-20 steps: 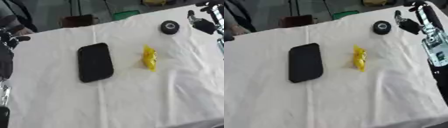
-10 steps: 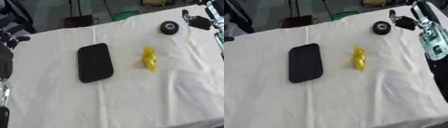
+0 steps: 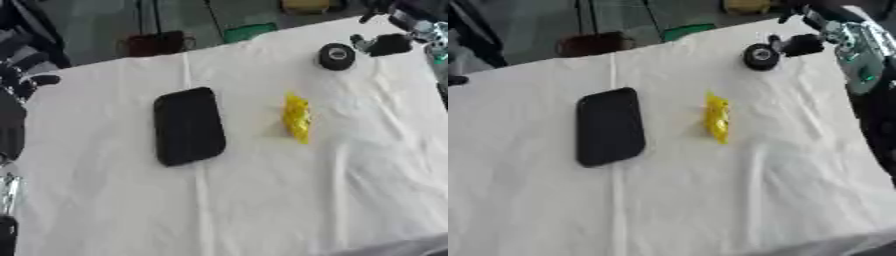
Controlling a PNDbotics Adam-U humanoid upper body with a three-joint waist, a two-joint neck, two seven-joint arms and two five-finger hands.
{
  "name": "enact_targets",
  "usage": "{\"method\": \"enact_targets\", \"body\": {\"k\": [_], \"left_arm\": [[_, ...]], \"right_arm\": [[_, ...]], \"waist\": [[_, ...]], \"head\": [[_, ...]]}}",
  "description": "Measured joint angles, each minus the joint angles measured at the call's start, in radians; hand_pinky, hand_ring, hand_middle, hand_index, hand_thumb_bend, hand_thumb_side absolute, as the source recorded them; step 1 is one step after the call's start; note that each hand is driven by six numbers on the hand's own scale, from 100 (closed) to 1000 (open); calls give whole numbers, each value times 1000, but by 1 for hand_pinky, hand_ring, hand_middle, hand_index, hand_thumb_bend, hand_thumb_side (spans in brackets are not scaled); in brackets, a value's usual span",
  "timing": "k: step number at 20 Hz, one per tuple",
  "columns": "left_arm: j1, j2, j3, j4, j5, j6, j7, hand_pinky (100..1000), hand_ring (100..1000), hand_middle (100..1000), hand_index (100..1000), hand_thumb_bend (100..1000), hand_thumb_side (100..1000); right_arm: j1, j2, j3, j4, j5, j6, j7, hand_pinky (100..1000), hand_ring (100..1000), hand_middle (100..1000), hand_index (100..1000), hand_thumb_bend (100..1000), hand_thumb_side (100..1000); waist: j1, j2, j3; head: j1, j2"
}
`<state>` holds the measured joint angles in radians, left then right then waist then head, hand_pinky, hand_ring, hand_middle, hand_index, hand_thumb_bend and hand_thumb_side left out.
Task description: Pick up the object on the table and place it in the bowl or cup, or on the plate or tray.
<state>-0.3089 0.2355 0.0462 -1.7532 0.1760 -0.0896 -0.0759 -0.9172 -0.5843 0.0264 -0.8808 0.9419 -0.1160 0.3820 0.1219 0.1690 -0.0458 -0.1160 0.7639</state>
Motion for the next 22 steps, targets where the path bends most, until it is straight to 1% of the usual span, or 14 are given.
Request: {"method": "enact_targets", "body": {"k": [3,5,10,12,13,18,22], "left_arm": [[-1,0,-1,1,0,2,-3,687,836,888,866,368,1000],[-2,0,-3,2,0,2,-4,687,836,889,866,367,1000],[-7,0,-6,2,0,1,-8,688,836,889,866,367,1000],[-8,0,-6,2,0,2,-10,688,836,889,866,367,1000],[-8,0,-6,2,0,2,-11,688,836,889,866,366,1000],[-8,0,-7,2,0,2,-12,688,837,889,866,365,1000],[-9,0,-10,2,0,2,-12,688,837,889,866,363,1000]], "right_arm": [[-34,27,-1,50,109,-11,17,1000,970,966,827,303,432],[-48,40,-3,76,167,-19,19,1000,977,967,824,295,424],[-93,80,-11,146,310,-25,23,1000,980,968,826,285,416],[-99,90,-17,167,353,-28,24,1000,981,968,827,284,415],[-103,94,-20,176,370,-28,24,1000,988,970,842,257,410],[-115,112,-32,218,481,-14,20,1000,992,972,884,277,421],[-115,117,-48,242,529,2,6,1000,995,977,911,284,425]], "waist": [[0,0,4],[0,1,5],[-1,6,13],[-1,6,15],[-1,6,16],[-1,6,24],[-1,8,25]], "head": [[-10,0],[-17,-2],[-48,-9],[-57,-9],[-61,-9],[-70,-17],[-73,-21]]}}
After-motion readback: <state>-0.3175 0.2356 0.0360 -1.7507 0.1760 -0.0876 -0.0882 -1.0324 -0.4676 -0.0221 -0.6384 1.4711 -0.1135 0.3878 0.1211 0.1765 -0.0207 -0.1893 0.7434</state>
